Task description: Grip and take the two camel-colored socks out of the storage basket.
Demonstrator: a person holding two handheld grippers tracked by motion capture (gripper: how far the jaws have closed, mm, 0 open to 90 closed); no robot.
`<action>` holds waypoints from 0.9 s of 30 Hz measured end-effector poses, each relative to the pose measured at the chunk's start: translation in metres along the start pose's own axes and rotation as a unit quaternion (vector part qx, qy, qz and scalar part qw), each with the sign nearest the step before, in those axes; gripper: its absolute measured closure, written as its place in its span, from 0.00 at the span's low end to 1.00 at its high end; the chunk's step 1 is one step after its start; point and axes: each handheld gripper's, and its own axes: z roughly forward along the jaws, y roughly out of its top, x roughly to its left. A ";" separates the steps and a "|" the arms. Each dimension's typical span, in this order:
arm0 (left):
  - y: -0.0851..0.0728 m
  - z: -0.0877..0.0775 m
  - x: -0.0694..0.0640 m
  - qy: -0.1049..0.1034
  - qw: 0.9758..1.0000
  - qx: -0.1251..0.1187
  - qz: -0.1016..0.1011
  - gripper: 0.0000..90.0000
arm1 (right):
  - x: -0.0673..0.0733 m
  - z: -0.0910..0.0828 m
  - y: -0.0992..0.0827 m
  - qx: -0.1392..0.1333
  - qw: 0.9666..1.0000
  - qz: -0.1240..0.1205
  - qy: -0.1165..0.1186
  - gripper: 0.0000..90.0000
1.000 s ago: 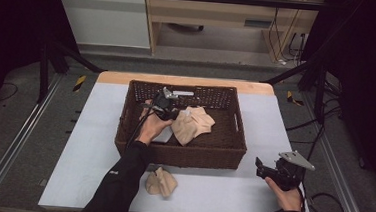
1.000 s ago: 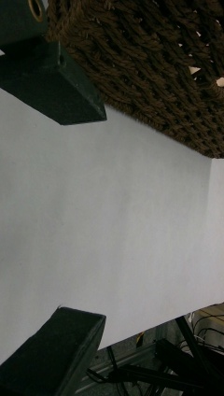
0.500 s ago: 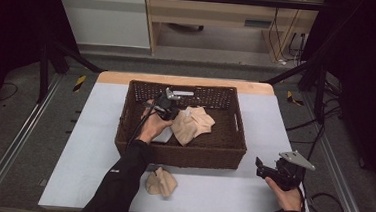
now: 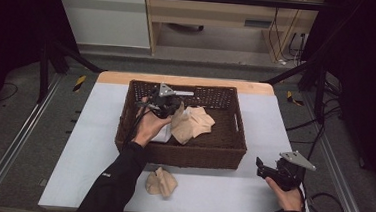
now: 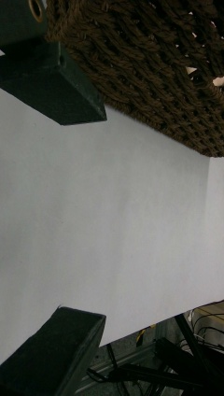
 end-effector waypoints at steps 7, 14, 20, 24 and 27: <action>0.015 -0.040 -0.005 -0.010 0.998 -0.060 -0.004 0.99 | 0.000 0.000 0.000 -0.001 1.000 0.000 -0.002 0.05; 0.030 -0.083 -0.015 -0.015 0.993 -0.118 0.003 0.98 | 0.000 -0.001 0.000 0.000 1.000 -0.001 -0.004 0.05; 0.045 -0.125 -0.023 -0.026 0.987 -0.158 0.008 0.98 | 0.000 -0.001 0.000 -0.001 1.000 -0.003 -0.005 0.05; 0.049 -0.154 -0.032 -0.041 0.983 -0.178 0.010 0.98 | 0.000 -0.001 0.000 -0.001 1.000 -0.003 -0.006 0.05; 0.047 -0.177 -0.042 -0.053 0.980 -0.190 0.026 0.98 | 0.000 -0.001 0.000 -0.001 1.000 -0.004 -0.006 0.05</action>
